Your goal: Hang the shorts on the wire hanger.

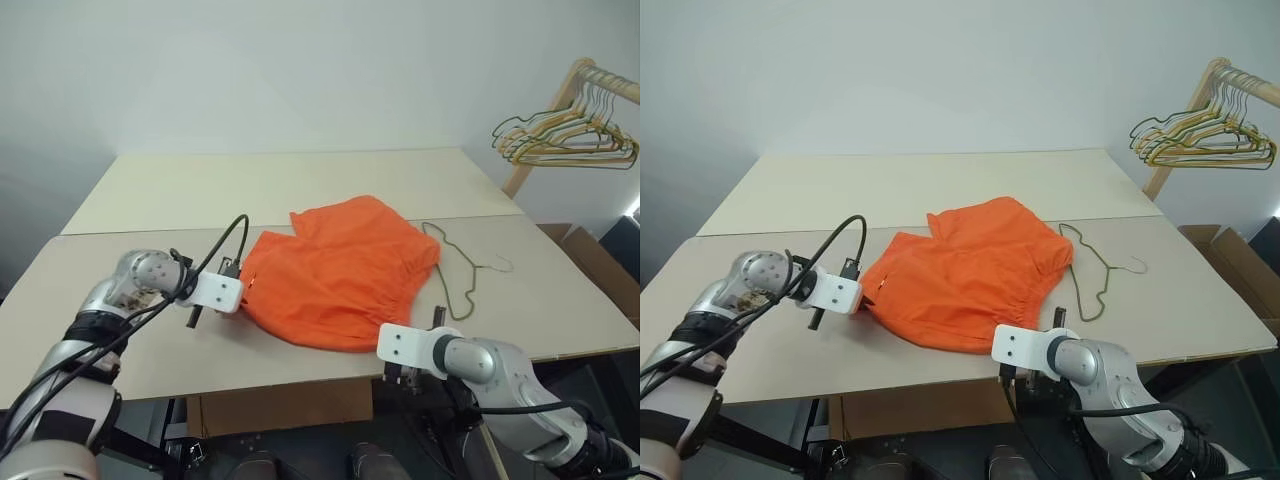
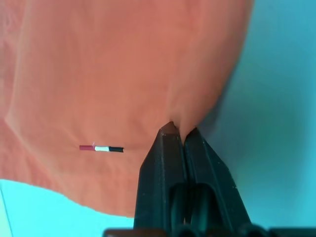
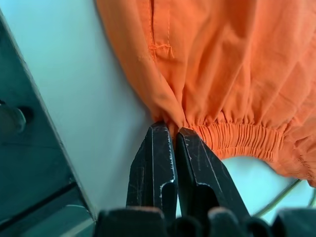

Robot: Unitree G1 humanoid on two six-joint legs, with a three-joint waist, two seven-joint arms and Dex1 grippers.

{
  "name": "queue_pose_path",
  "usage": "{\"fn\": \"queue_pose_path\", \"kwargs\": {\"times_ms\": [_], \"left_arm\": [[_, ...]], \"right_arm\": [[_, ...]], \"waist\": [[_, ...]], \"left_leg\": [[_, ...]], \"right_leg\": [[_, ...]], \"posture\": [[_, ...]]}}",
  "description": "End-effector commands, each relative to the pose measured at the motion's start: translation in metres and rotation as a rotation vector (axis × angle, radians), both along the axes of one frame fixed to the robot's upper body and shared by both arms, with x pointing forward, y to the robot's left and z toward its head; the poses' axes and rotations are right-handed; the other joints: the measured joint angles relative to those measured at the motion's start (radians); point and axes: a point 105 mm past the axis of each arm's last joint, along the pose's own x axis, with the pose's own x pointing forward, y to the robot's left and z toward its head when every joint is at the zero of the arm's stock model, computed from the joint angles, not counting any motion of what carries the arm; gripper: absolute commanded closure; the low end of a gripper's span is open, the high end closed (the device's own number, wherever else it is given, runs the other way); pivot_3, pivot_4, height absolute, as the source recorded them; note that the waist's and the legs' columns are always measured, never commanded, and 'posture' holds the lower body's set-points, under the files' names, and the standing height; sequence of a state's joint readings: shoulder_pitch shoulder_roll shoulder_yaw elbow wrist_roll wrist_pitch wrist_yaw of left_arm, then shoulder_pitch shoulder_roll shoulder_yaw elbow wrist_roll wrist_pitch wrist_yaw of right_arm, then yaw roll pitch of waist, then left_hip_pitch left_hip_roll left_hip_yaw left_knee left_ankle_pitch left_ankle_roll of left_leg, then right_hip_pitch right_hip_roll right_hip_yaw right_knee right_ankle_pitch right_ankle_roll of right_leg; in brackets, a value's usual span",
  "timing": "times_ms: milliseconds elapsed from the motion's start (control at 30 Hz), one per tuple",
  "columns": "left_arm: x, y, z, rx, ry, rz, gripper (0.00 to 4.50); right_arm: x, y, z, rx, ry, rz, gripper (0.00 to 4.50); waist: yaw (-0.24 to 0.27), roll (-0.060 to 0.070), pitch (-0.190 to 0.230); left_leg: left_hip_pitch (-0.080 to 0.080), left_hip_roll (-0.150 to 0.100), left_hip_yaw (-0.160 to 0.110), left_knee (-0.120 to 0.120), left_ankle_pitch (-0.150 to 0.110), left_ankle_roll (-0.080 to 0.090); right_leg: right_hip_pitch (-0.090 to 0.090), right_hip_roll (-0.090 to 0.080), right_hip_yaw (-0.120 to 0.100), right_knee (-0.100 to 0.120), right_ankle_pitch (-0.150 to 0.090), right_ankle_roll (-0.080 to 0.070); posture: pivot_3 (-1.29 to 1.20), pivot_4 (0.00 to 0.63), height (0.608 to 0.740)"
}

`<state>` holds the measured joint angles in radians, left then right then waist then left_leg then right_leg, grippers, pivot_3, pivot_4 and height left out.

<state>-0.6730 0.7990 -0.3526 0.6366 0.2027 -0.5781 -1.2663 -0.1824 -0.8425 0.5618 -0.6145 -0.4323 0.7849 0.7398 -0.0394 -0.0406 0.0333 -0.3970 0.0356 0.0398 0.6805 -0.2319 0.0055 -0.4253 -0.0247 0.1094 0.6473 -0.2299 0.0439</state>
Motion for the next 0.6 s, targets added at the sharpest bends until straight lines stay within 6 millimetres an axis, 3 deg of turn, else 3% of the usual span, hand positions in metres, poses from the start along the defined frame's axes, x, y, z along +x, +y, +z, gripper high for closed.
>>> {"fn": "queue_pose_path", "kwargs": {"times_ms": [33, 267, 600], "left_arm": [[-0.009, 0.002, 0.016, -0.021, -0.014, -0.021, 4.50], [-0.042, 0.014, 0.026, 0.007, 0.029, -0.013, 4.50], [-0.107, 0.023, 0.037, 0.012, 0.122, 0.095, 4.50]], "right_arm": [[0.014, -0.014, 0.024, -0.013, -0.141, 0.024, 4.47], [0.027, -0.028, 0.045, -0.021, -0.270, 0.194, 4.47], [0.039, -0.034, 0.035, -0.016, -0.326, 0.289, 4.47]], "waist": [[0.001, 0.000, 0.000], [0.000, 0.000, 0.000], [0.006, 0.000, 0.001]], "left_leg": [[0.000, 0.000, 0.000, 0.000, 0.000, 0.000], [0.002, 0.001, 0.000, 0.000, 0.000, 0.000], [0.008, 0.003, 0.005, -0.003, 0.000, 0.000]], "right_leg": [[0.000, 0.000, 0.000, 0.000, 0.000, 0.000], [0.001, 0.000, 0.000, 0.000, -0.002, -0.003], [0.003, 0.000, 0.003, 0.000, -0.004, -0.007]], "posture": [[0.04, 0.000, 0.740], [0.06, 0.000, 0.740], [0.12, 0.000, 0.740]]}}
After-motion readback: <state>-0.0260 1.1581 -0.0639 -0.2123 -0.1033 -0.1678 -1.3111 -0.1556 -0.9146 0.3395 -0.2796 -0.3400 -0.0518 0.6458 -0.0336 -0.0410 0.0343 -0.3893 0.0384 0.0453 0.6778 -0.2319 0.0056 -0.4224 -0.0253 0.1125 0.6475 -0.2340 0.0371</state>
